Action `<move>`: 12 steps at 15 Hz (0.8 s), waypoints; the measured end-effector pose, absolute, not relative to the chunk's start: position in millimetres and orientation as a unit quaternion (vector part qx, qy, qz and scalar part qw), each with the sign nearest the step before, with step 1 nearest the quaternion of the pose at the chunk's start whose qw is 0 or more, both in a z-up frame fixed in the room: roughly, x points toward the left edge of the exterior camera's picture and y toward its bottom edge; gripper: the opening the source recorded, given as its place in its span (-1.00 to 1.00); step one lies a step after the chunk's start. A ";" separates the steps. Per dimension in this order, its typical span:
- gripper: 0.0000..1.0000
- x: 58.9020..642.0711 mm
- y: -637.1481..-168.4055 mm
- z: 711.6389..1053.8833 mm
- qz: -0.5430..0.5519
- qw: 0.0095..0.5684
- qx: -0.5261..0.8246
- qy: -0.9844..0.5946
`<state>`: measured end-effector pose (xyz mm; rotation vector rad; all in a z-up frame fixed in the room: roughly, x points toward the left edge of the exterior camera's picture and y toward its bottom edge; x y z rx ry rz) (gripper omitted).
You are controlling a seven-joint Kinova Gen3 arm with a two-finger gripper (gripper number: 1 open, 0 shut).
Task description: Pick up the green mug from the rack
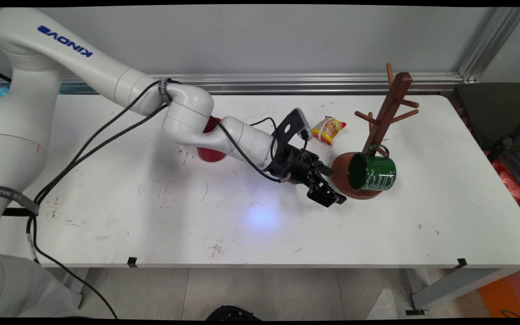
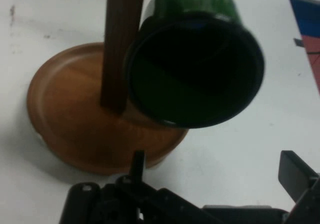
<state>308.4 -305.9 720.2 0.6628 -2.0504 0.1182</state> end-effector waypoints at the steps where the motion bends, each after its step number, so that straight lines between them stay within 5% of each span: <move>1: 1.00 308.0 -304.3 722.6 0.048 0.475 0.269 -0.836; 12: 1.00 289.5 -302.5 738.5 0.045 0.504 0.269 -0.819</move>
